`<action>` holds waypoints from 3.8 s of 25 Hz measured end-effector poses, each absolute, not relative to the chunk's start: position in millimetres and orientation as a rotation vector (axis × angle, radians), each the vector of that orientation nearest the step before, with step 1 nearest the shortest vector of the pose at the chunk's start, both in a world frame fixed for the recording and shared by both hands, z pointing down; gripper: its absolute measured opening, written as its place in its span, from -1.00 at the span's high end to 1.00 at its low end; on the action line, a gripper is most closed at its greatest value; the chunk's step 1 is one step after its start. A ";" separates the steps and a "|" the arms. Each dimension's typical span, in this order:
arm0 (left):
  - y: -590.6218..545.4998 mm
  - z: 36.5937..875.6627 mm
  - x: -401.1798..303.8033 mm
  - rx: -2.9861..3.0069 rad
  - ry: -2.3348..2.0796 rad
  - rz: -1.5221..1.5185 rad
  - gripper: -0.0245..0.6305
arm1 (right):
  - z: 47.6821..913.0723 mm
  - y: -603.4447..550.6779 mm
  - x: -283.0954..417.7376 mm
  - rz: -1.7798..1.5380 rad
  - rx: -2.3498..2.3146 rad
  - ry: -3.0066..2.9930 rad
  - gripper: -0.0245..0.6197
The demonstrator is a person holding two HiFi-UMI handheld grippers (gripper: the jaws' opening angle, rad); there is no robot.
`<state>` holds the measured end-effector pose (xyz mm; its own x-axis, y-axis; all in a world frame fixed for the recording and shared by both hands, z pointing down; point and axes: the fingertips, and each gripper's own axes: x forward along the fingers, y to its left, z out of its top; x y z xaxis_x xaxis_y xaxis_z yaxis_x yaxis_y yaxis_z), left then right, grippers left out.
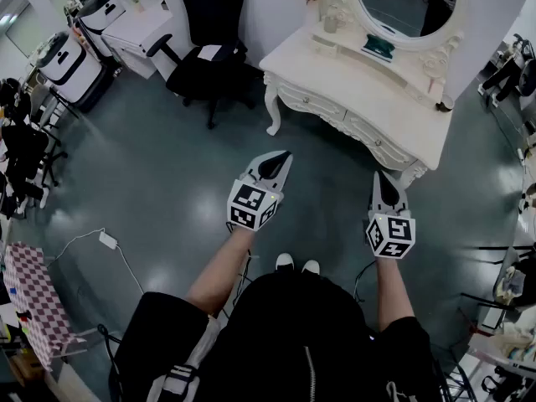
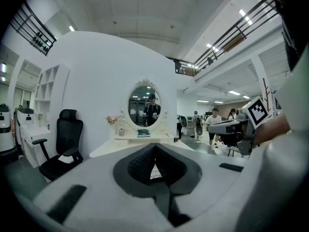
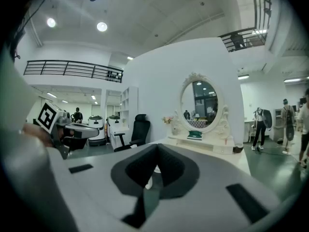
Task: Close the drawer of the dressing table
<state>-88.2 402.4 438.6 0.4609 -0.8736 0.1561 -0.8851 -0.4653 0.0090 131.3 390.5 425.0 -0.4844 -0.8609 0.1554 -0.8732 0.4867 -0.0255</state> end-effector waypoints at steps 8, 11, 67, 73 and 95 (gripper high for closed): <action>405.7 441.0 -101.1 2.625 -1.581 0.200 0.93 | 436.4 395.5 111.4 0.147 1.504 -2.598 0.91; 404.6 444.9 -106.7 2.631 -1.569 0.206 0.93 | 438.1 395.9 101.7 0.141 1.501 -2.603 0.91; -116.3 468.4 -27.1 2.709 -1.311 0.261 0.93 | 467.4 -81.6 163.9 0.257 1.669 -2.456 0.91; -203.7 471.6 -16.3 2.799 -1.132 0.302 0.93 | 462.4 -153.0 165.0 0.270 1.810 -2.353 0.91; -311.5 473.5 19.3 2.876 -0.900 0.277 0.93 | 457.7 -239.0 182.1 0.285 1.999 -2.220 0.91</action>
<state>19.3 -311.5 473.5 0.8071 -0.5527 0.2077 -0.5738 -0.8171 0.0553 182.1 -239.0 457.7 -0.1069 -0.9674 0.2297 -0.9940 0.0989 -0.0460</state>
